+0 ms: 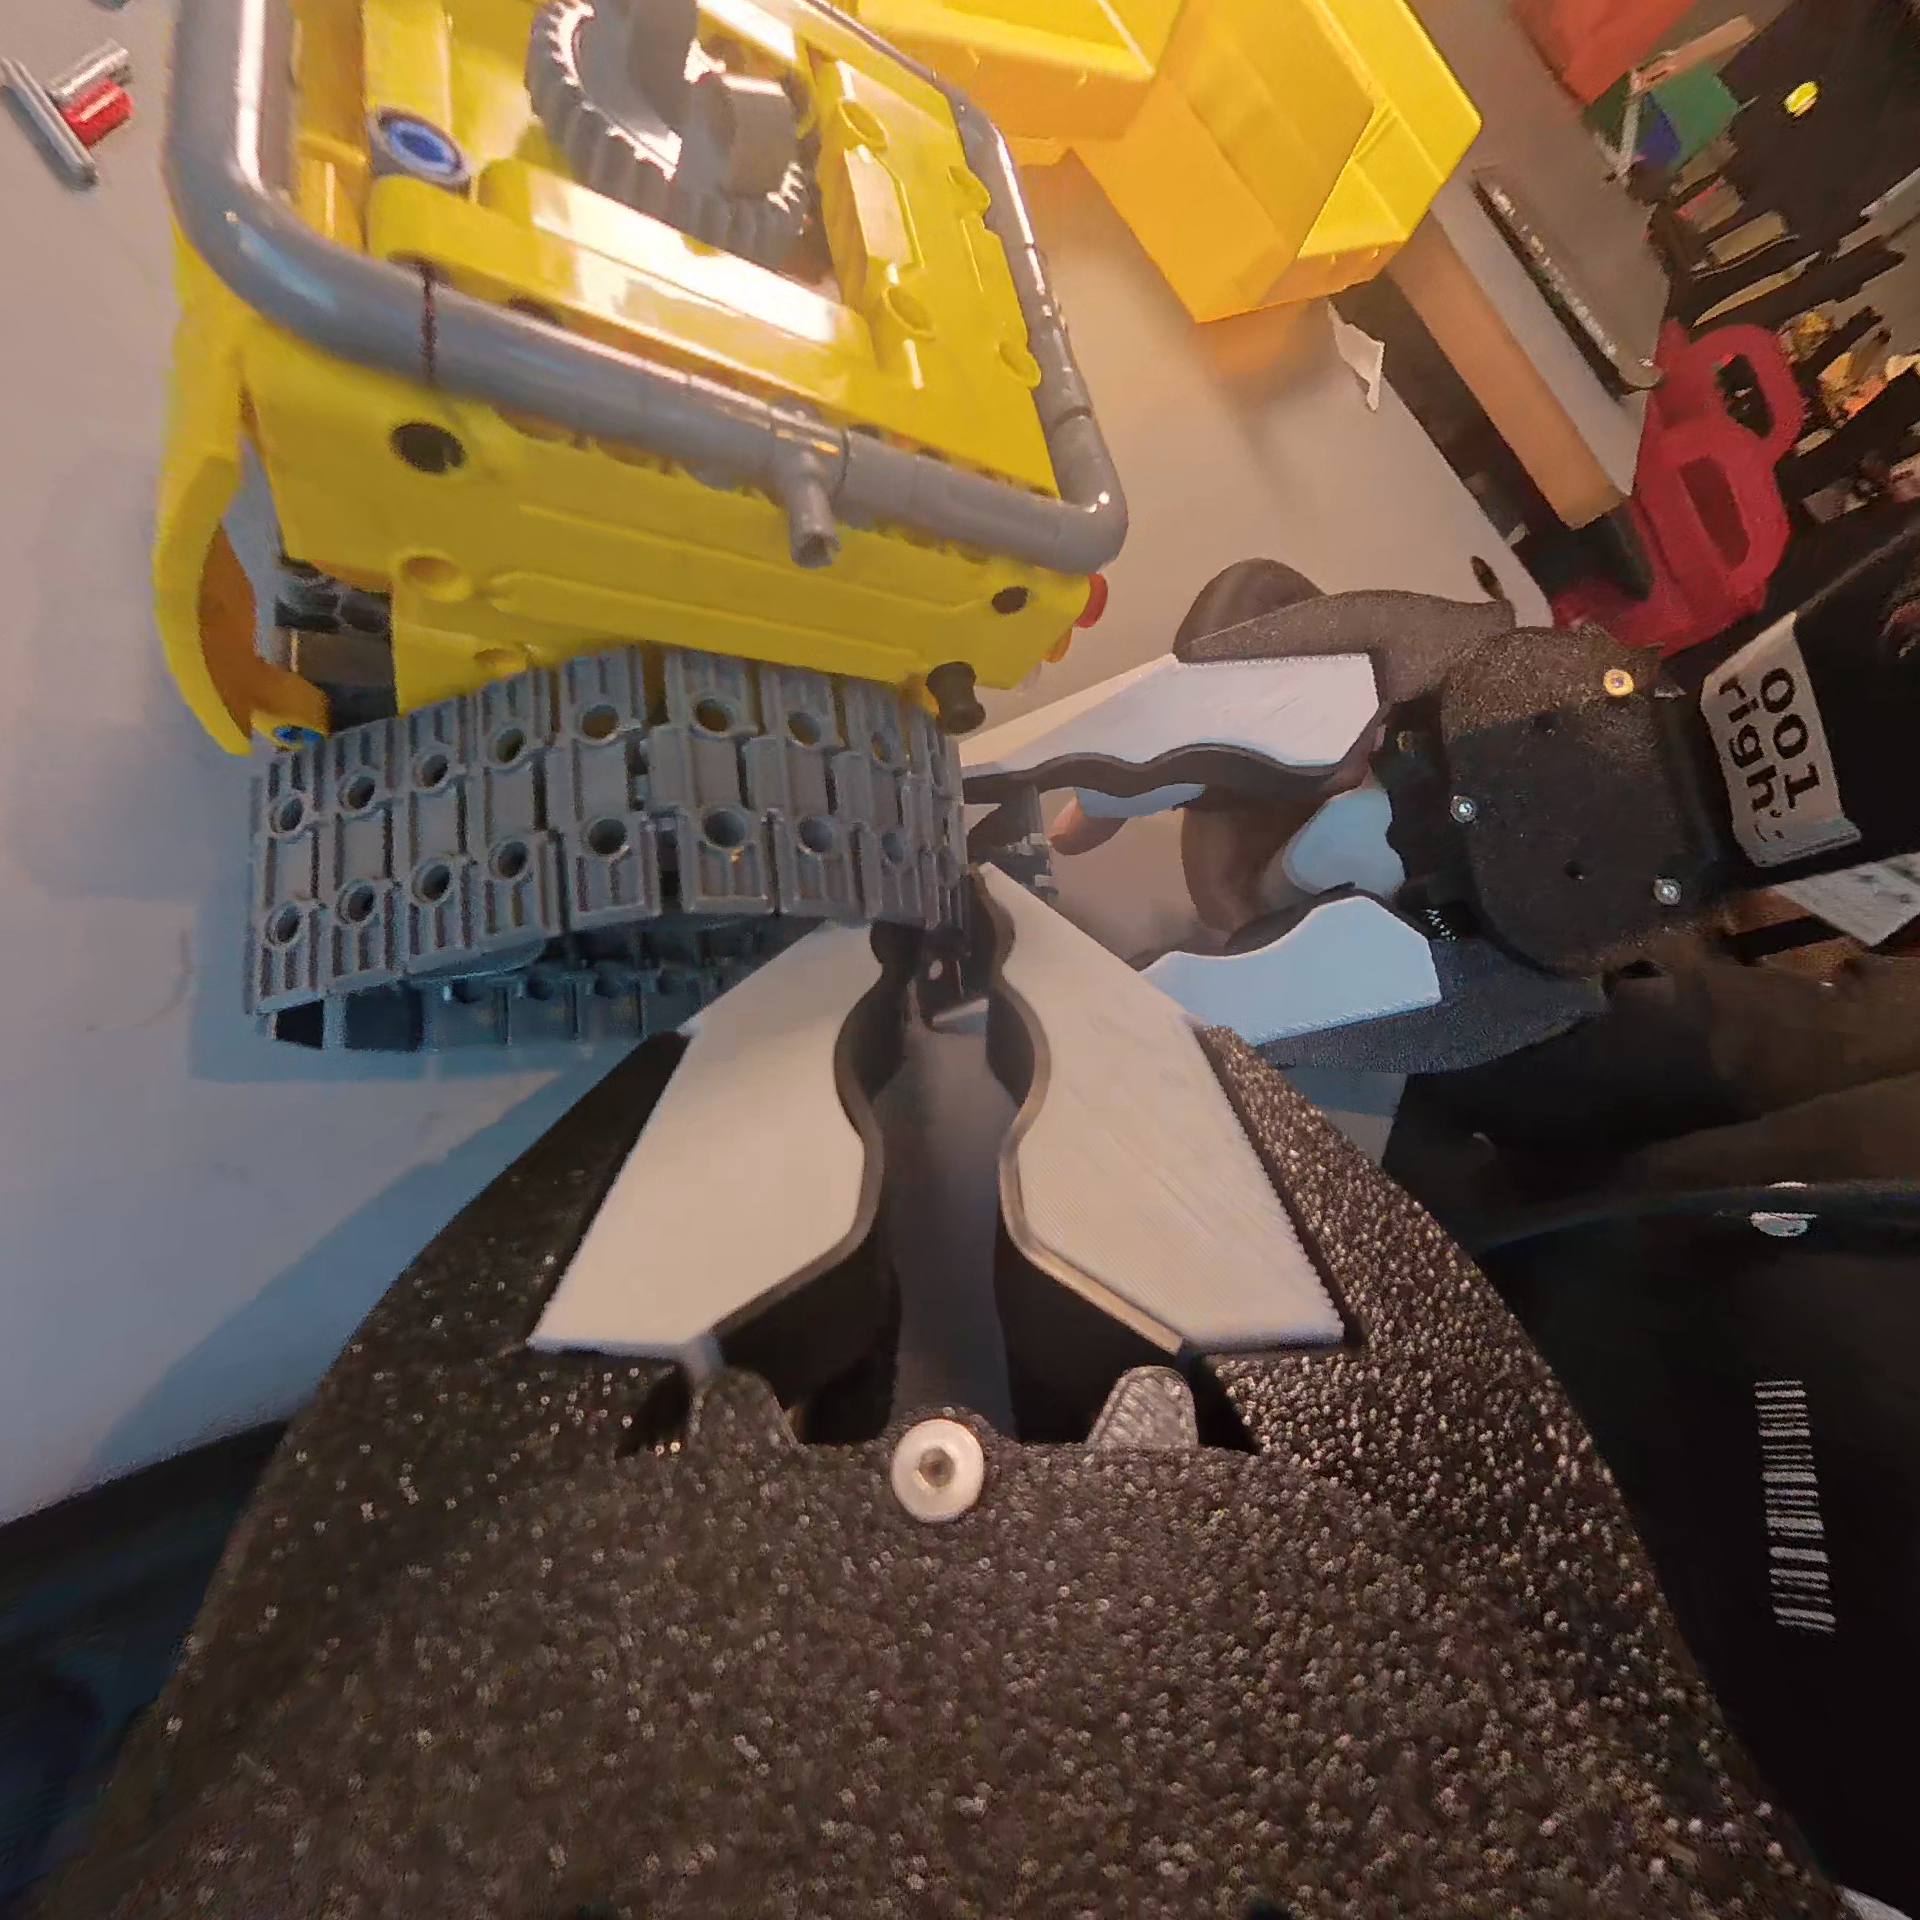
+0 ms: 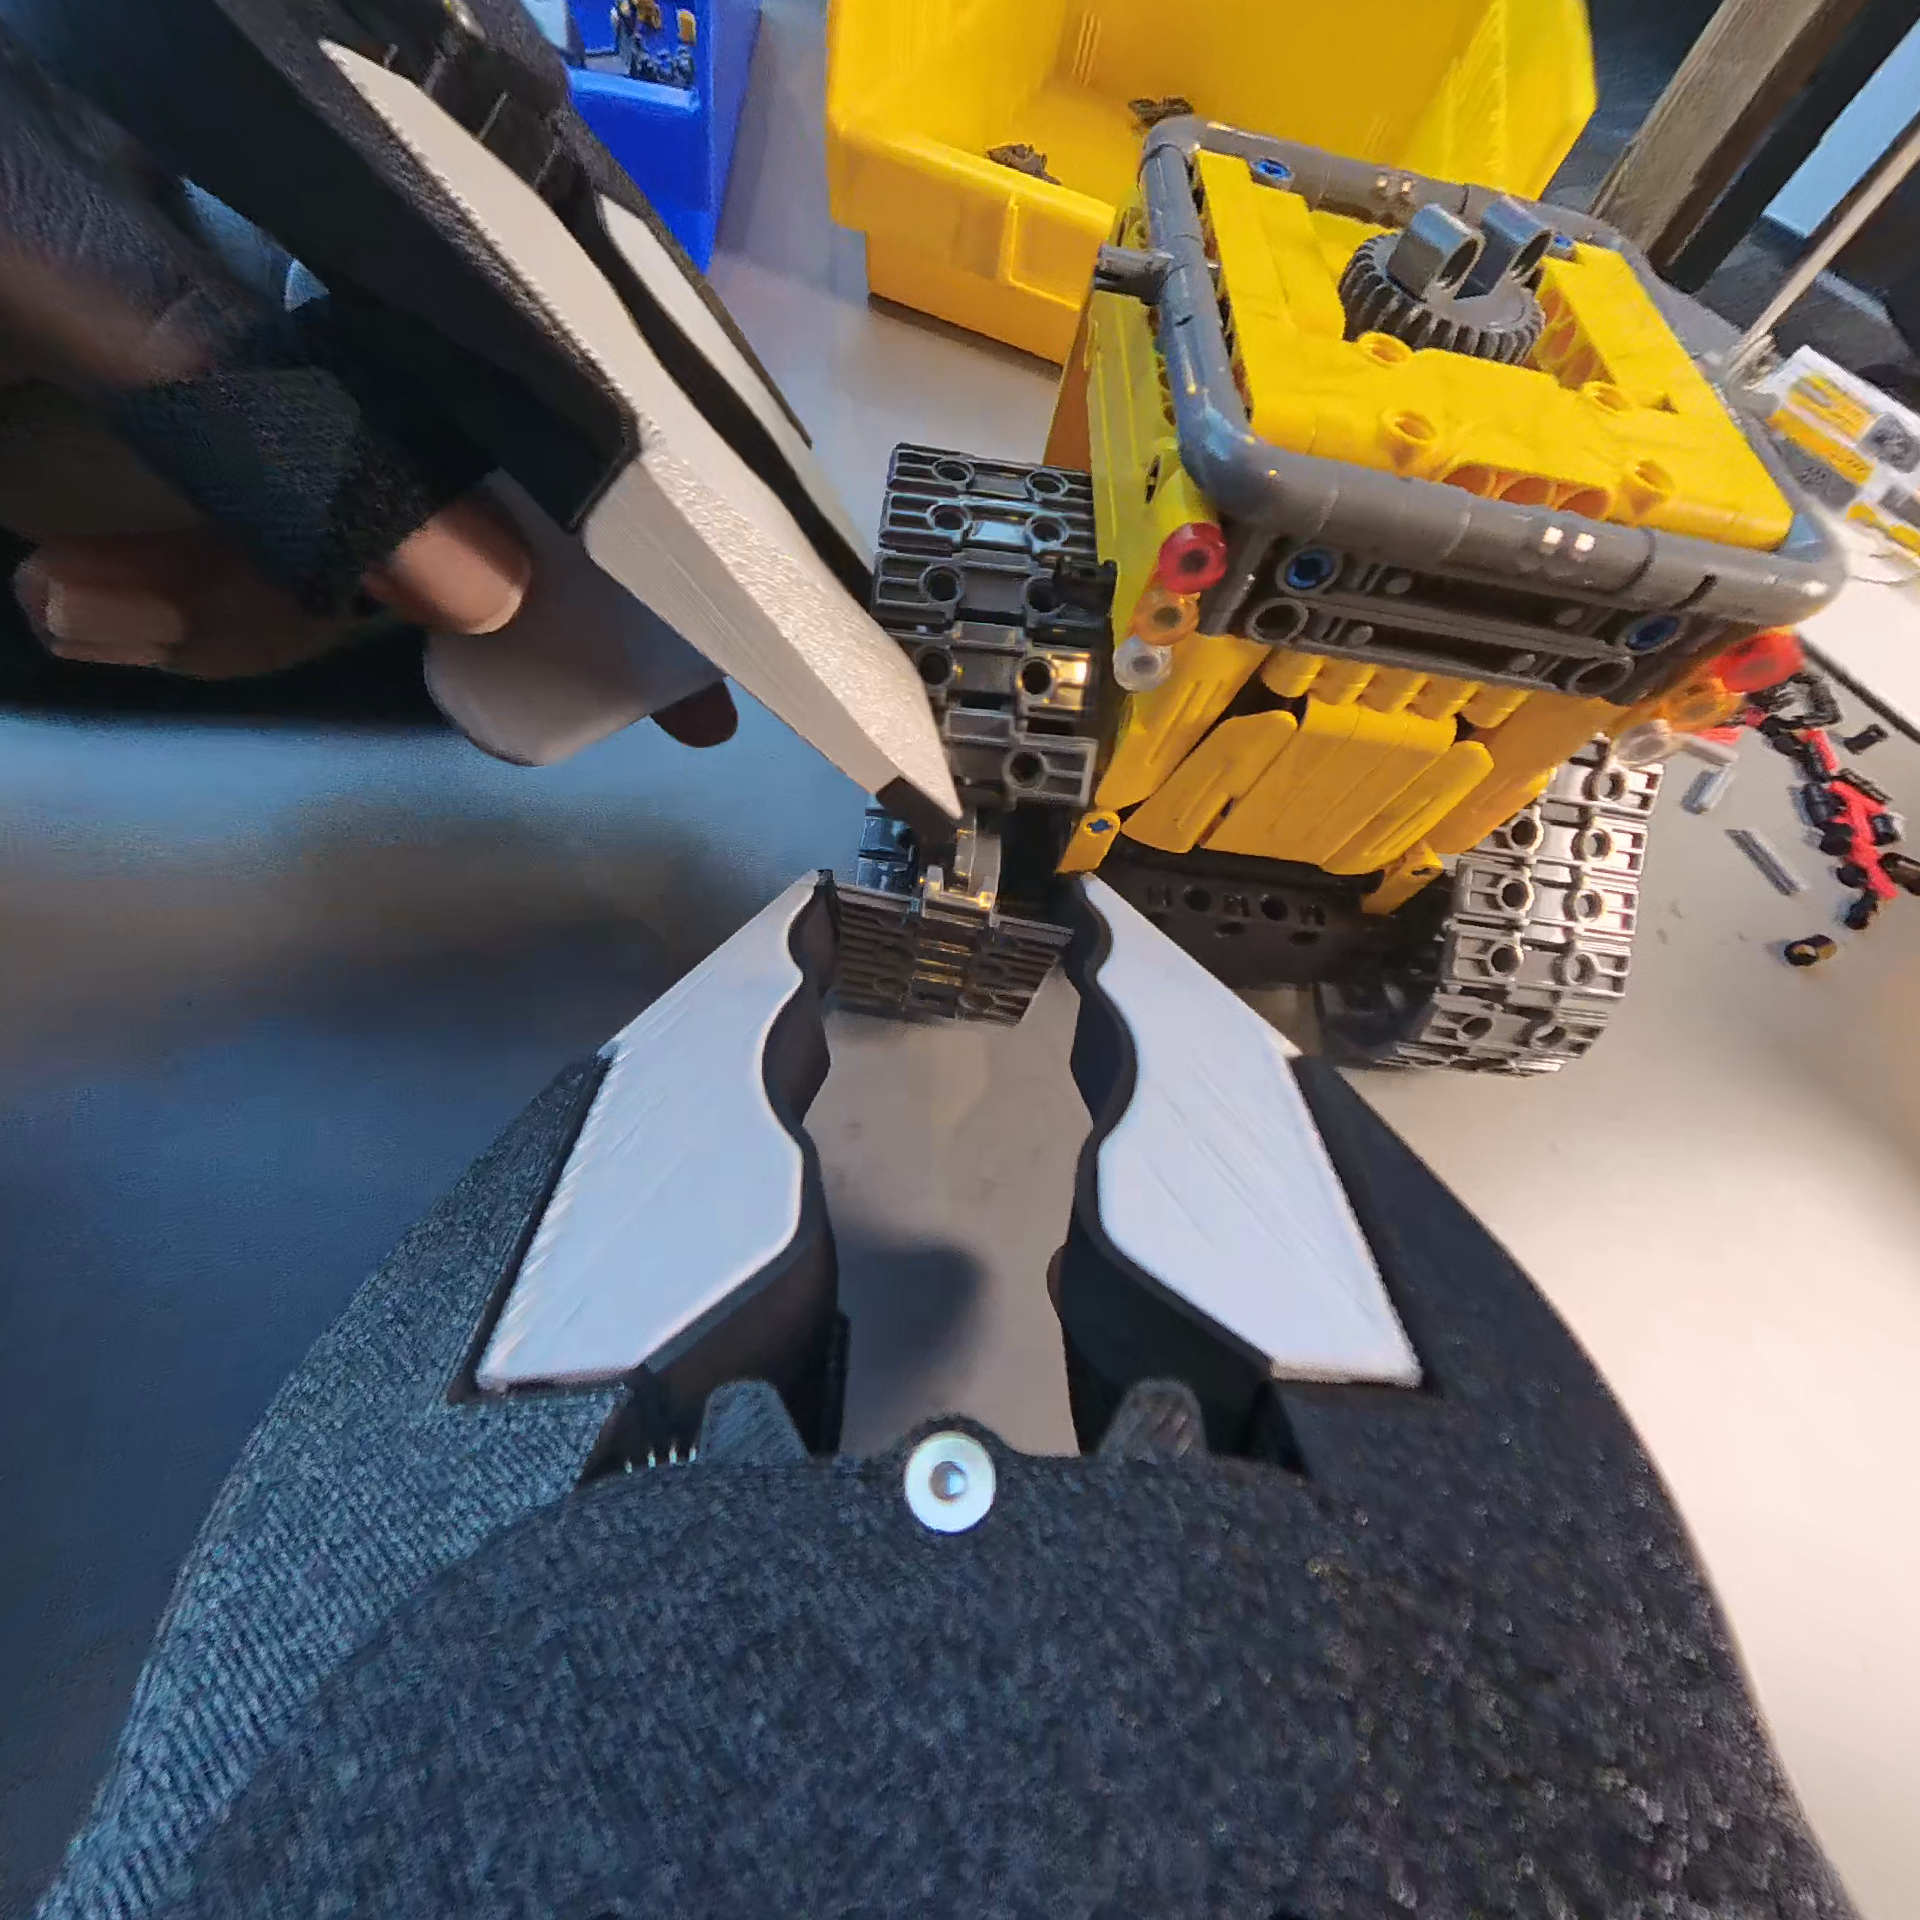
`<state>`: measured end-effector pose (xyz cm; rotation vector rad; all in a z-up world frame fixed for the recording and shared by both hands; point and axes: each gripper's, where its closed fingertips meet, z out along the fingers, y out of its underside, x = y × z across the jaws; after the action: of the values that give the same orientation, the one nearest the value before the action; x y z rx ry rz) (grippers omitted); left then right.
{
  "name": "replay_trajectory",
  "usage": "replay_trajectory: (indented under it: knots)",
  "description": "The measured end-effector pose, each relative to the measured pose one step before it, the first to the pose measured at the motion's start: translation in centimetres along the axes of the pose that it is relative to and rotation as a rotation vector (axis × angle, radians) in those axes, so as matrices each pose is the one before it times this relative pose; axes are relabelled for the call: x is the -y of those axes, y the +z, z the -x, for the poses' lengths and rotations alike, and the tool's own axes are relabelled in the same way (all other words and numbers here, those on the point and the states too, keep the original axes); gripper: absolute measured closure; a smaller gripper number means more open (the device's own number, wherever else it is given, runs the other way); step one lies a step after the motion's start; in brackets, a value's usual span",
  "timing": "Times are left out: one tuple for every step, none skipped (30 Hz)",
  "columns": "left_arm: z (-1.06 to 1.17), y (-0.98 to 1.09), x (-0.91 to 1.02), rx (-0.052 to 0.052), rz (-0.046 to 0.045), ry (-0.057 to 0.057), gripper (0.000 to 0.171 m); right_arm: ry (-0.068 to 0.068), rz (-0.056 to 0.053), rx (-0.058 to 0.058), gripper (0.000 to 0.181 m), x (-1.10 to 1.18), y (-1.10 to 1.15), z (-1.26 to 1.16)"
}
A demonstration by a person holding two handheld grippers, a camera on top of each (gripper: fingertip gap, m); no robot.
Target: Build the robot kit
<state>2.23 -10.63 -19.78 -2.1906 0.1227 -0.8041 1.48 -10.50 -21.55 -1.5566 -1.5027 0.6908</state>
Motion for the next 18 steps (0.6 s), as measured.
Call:
replay_trajectory:
  knots:
    - [0.056, 0.096, 0.041, 0.0196, 0.00737, 0.0181, 0.164, -0.016, -0.0014, -0.0154, 0.137, 0.053, 0.031, 0.012]
    - [0.05, 0.14, -0.06, 0.018, 0.01457, 0.0168, 0.163, -0.0094, -0.0013, -0.0138, 0.137, 0.075, 0.054, -0.017]
    - [-0.025, 0.105, 0.026, 0.0124, 0.00901, 0.0157, 0.164, -0.0045, 0.0007, -0.0064, 0.137, 0.046, 0.081, 0.006]
    - [-0.128, 0.052, 0.004, 0.0015, 0.01052, 0.0107, 0.164, 0.0001, 0.003, 0.0022, 0.137, 0.0, 0.071, 0.038]
    - [0.021, -0.012, 0.051, 0.0065, 0.00733, 0.0073, 0.164, 0.0033, 0.0015, 0.0012, 0.137, -0.014, 0.033, -0.033]
    - [0.078, -0.038, -0.02, 0.0069, 0.01061, 0.0109, 0.164, 0.0031, 0.0003, 0.0058, 0.137, -0.015, -0.001, 0.001]
    - [0.043, 0.009, -0.13, 0.0031, 0.01345, 0.0062, 0.163, 0.0015, 0.0011, 0.0051, 0.137, -0.039, -0.016, 0.0]
    - [0.054, 0.058, -0.16, 0.0025, 0.00965, 0.003, 0.163, 0.0011, 0.0014, 0.0038, 0.137, -0.036, -0.014, 0.0]
    - [0.009, 0.015, -0.02, -0.0009, -0.00303, -0.0002, 0.164, 0.0003, 0.0007, 0.0027, 0.137, -0.029, -0.022, -0.003]
    - [0.031, -0.007, -0.08, -0.0013, 0.00147, -0.0056, 0.163, 0.0017, 0.0016, 0.0025, 0.137, -0.025, -0.012, -0.015]
    - [0.091, -0.002, -0.097, 0.0042, 0.00094, 0.0018, 0.164, 0.0009, 0.0015, 0.0009, 0.137, -0.028, -0.013, -0.012]
    - [0.047, 0.01, -0.063, 0.004, -0.0026, 0.0003, 0.163, -0.0016, 0.0041, -0.0029, 0.136, -0.053, -0.044, -0.045]
    - [-0.006, 0.024, -0.077, 0.0016, -0.00314, -0.0018, 0.163, -0.0025, 0.0048, -0.0065, 0.136, -0.074, -0.059, -0.072]
    - [-0.019, 0.026, -0.059, -0.0022, -0.00474, -0.0041, 0.163, -0.001, 0.0044, -0.0054, 0.136, -0.097, -0.061, -0.055]
    - [-0.09, 0.011, 0.0, -0.008, -0.00814, -0.0091, 0.163, -0.0001, 0.0041, -0.0034, 0.136, -0.083, -0.073, -0.046]
    - [-0.191, -0.008, 0.025, -0.0155, -0.00909, -0.0117, 0.163, 0.0003, 0.0043, -0.0048, 0.136, -0.089, -0.096, -0.067]
    - [-0.136, -0.022, 0.013, -0.0113, -0.00728, -0.0085, 0.163, 0.0019, 0.006, -0.0048, 0.136, -0.081, -0.089, -0.075]
    - [-0.028, 0.022, -0.043, -0.0005, -0.00224, 0.002, 0.163, 0.0024, 0.0057, -0.0035, 0.136, -0.081, -0.071, -0.059]
